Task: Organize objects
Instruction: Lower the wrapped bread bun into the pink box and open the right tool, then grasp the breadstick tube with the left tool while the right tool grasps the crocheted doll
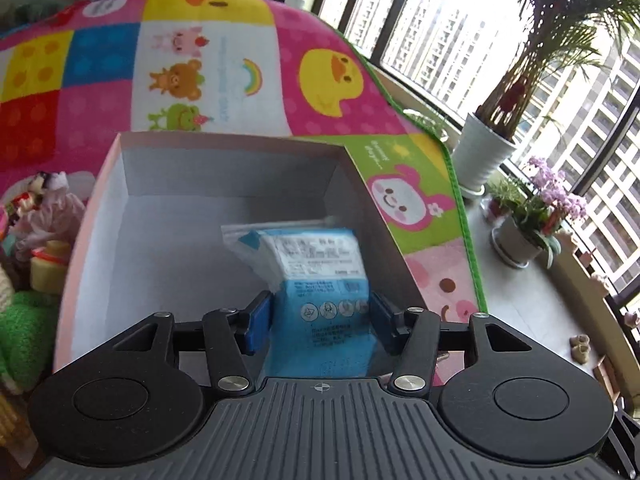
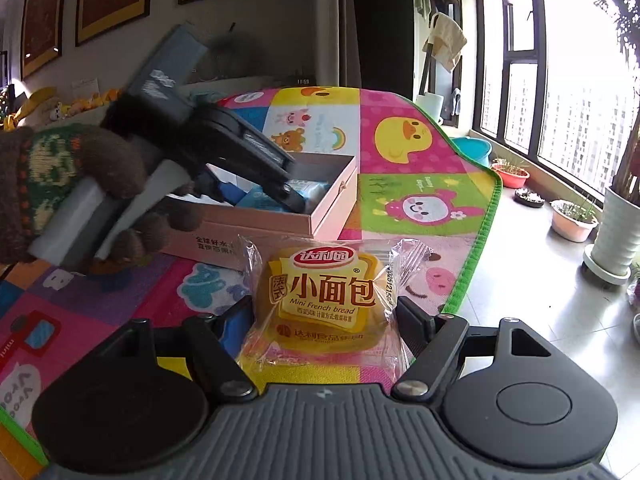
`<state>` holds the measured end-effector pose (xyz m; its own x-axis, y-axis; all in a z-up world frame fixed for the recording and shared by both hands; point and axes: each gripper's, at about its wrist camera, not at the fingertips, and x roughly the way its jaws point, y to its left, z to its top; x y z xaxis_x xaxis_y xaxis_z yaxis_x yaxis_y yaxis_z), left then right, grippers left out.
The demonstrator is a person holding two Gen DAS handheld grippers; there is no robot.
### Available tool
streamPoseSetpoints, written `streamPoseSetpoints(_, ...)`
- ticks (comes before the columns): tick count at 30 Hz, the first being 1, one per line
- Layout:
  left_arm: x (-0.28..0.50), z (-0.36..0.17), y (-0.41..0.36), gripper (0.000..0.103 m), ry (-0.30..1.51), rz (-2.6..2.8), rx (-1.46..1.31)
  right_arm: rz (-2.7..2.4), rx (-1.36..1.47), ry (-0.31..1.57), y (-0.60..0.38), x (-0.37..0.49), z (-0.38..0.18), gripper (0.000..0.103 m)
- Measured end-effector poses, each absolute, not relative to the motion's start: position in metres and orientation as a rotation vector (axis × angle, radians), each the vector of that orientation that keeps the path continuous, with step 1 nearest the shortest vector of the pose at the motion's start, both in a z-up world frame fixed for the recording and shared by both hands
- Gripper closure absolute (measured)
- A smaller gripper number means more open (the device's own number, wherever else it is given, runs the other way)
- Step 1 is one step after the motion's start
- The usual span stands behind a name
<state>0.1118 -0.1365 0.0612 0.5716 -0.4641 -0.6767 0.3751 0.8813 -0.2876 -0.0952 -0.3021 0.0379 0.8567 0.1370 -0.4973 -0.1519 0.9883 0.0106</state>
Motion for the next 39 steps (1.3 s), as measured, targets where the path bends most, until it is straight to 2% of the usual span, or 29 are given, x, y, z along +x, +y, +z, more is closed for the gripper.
streamPoseSetpoints(6, 0.054, 0.102, -0.062, 0.047, 0.643, -0.497, -0.211, 0.202, -0.036, 0.49, -0.295, -0.068, 0.071, 0.028)
streamPoseSetpoints(10, 0.017, 0.096, -0.027, 0.047, 0.602, -0.44, -0.153, 0.244, -0.037, 0.505, -0.28, -0.009, 0.097, 0.028)
streamPoseSetpoints(14, 0.0, 0.076, 0.006, 0.047, 0.616, -0.372, -0.159, 0.263, 0.024, 0.629, -0.263, 0.081, 0.107, 0.028)
streamPoseSetpoints(17, -0.003, 0.061, 0.032, 0.047, 0.632, -0.315, -0.212, 0.195, 0.074, 0.733, -0.255, 0.144, 0.095, 0.028)
streamPoseSetpoints(22, 0.0, 0.04, 0.077, 0.048, 0.672, -0.203, -0.303, 0.072, -0.014, 0.89, -0.24, 0.203, 0.046, 0.028)
streamPoseSetpoints(25, -0.001, 0.032, 0.095, 0.048, 0.678, -0.157, -0.346, 0.061, -0.117, 0.918, -0.224, 0.207, 0.036, 0.021)
streamPoseSetpoints(26, -0.001, 0.031, 0.098, 0.048, 0.68, -0.153, -0.356, 0.056, -0.114, 0.919, -0.223, 0.207, 0.039, 0.016)
streamPoseSetpoints(34, 0.014, 0.03, 0.084, 0.048, 0.683, -0.19, -0.369, 0.158, -0.128, 0.762, -0.23, 0.127, 0.091, 0.011)
streamPoseSetpoints(39, 0.054, 0.028, 0.072, 0.048, 0.673, -0.068, -0.418, 0.208, -0.174, 0.692, -0.228, 0.074, 0.091, 0.01)
